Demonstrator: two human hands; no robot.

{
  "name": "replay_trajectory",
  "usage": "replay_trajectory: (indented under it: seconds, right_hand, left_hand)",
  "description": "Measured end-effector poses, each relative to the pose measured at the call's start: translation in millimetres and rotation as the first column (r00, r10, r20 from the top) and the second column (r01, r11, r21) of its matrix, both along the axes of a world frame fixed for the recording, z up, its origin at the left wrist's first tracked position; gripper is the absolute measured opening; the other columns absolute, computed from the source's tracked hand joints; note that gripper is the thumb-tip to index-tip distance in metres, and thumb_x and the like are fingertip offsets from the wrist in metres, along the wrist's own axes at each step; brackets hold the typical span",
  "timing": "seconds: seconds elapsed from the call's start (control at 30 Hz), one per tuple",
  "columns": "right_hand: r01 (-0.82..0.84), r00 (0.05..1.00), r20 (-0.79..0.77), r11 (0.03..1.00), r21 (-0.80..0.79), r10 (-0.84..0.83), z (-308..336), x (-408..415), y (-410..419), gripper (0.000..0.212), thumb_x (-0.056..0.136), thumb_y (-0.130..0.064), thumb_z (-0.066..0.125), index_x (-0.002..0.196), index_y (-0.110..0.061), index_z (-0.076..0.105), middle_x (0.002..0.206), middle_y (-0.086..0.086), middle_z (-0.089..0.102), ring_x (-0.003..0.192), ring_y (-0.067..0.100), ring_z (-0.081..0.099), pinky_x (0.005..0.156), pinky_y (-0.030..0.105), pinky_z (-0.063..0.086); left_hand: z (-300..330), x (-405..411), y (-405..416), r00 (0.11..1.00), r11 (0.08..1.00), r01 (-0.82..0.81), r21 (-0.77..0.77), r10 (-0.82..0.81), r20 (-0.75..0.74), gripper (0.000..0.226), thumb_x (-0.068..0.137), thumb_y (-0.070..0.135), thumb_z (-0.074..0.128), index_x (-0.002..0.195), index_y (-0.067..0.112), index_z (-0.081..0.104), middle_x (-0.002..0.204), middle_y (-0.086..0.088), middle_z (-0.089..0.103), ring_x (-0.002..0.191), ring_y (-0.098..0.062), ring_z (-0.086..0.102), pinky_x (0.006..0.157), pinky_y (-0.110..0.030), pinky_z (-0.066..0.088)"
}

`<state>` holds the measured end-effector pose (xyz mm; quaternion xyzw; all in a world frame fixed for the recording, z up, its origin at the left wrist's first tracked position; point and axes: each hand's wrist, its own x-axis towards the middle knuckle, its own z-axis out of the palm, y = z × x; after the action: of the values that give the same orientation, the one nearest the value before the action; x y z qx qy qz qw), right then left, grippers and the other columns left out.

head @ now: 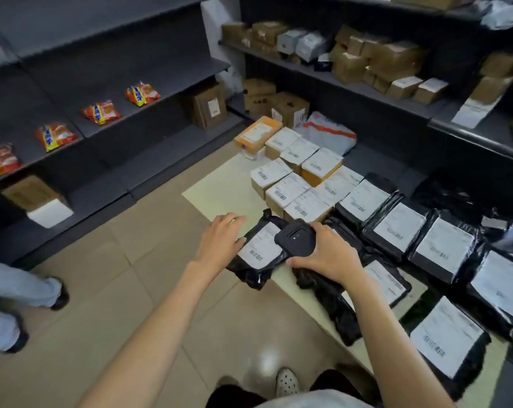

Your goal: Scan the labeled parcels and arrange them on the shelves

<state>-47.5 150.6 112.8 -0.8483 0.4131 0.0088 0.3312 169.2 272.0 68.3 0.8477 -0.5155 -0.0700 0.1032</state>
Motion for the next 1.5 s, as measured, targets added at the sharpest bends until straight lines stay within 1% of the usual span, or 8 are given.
replay_trajectory:
  seconds: [0.2, 0.4, 0.57, 0.7, 0.87, 1.1, 1.3, 1.5]
  right_hand:
    - [0.117, 0.988, -0.102, 0.993, 0.026, -0.113, -20, 41, -44, 0.098, 0.074, -0.059, 0.079, 0.151, -0.022, 0.031, 0.145, -0.001, 0.046, 0.125, 0.025, 0.054, 0.079, 0.032, 0.039]
    - [0.255, 0.959, -0.140, 0.966, 0.046, -0.247, -35, 99, -72, 0.096, 0.073, -0.059, 0.079, 0.149, -0.022, 0.033, 0.134, -0.003, 0.051, 0.114, 0.021, 0.057, 0.075, 0.031, 0.042]
    - [0.421, 0.903, -0.127, 0.904, 0.076, -0.410, -45, 147, -86, 0.100, 0.067, -0.064, 0.079, 0.148, -0.025, 0.033, 0.132, -0.004, 0.051, 0.112, 0.024, 0.058, 0.090, 0.043, 0.053]
    - [0.483, 0.864, -0.195, 0.874, 0.060, -0.464, -54, 172, -90, 0.100, 0.069, -0.068, 0.075, 0.149, -0.028, 0.030, 0.133, -0.009, 0.050, 0.112, 0.023, 0.060, 0.085, 0.040, 0.053]
    - [0.514, 0.842, -0.216, 0.856, 0.047, -0.494, -67, 200, -113, 0.100, 0.071, -0.065, 0.077, 0.150, -0.027, 0.030, 0.136, -0.008, 0.049, 0.114, 0.023, 0.060, 0.081, 0.036, 0.050]
    - [0.482, 0.865, -0.192, 0.874, 0.067, -0.463, -90, 245, -163, 0.094, 0.072, -0.060, 0.078, 0.147, -0.026, 0.032, 0.132, -0.006, 0.050, 0.113, 0.024, 0.059, 0.084, 0.039, 0.052]
    - [0.448, 0.887, -0.179, 0.887, 0.112, -0.425, -99, 270, -206, 0.097, 0.069, -0.060, 0.080, 0.147, -0.027, 0.034, 0.136, -0.006, 0.049, 0.116, 0.025, 0.058, 0.088, 0.042, 0.052]
    - [0.429, 0.901, -0.139, 0.893, 0.136, -0.412, -106, 283, -240, 0.093, 0.068, -0.056, 0.082, 0.146, -0.030, 0.037, 0.135, -0.007, 0.051, 0.116, 0.023, 0.059, 0.088, 0.040, 0.050]
  left_hand:
    - [-38, 50, -61, 0.988, 0.987, 0.146, 0.062, -0.143, -0.051, 0.053, 0.095, 0.025, 0.057, 0.145, 0.023, 0.040, 0.145, 0.002, 0.043, 0.129, -0.024, 0.040, 0.103, -0.038, 0.039]
    - [-60, 116, -125, 0.950, 0.947, 0.309, 0.086, -0.302, -0.085, 0.056, 0.094, 0.019, 0.056, 0.147, 0.021, 0.039, 0.145, 0.000, 0.042, 0.128, -0.024, 0.042, 0.098, -0.036, 0.042]
    - [-72, 170, -188, 0.900, 0.896, 0.433, 0.098, -0.425, -0.098, 0.058, 0.091, 0.015, 0.056, 0.146, 0.018, 0.039, 0.146, -0.005, 0.042, 0.126, -0.028, 0.042, 0.095, -0.037, 0.042]
    - [-90, 199, -225, 0.875, 0.870, 0.482, 0.102, -0.473, -0.102, 0.062, 0.089, 0.019, 0.062, 0.146, 0.017, 0.040, 0.147, -0.008, 0.040, 0.129, -0.032, 0.039, 0.097, -0.041, 0.044]
    - [-107, 244, -274, 0.905, 0.902, 0.422, 0.088, -0.414, -0.098, 0.067, 0.091, 0.025, 0.063, 0.151, 0.014, 0.032, 0.154, -0.012, 0.031, 0.138, -0.033, 0.029, 0.107, -0.047, 0.037]
    - [-128, 295, -331, 0.947, 0.947, 0.317, 0.052, -0.314, -0.064, 0.079, 0.089, 0.030, 0.067, 0.154, 0.015, 0.023, 0.159, -0.015, 0.016, 0.144, -0.038, 0.018, 0.110, -0.053, 0.031]
    - [-146, 324, -366, 0.989, 0.992, 0.105, 0.067, -0.097, -0.113, 0.104, 0.081, 0.067, 0.061, 0.157, 0.020, 0.008, 0.162, -0.015, -0.009, 0.149, -0.034, -0.011, 0.117, -0.057, 0.009]
    - [-145, 333, -401, 0.957, 0.976, -0.101, 0.192, 0.148, -0.249, 0.127, 0.068, 0.080, 0.063, 0.156, 0.019, -0.006, 0.162, -0.019, -0.012, 0.148, -0.034, -0.017, 0.118, -0.054, -0.007]
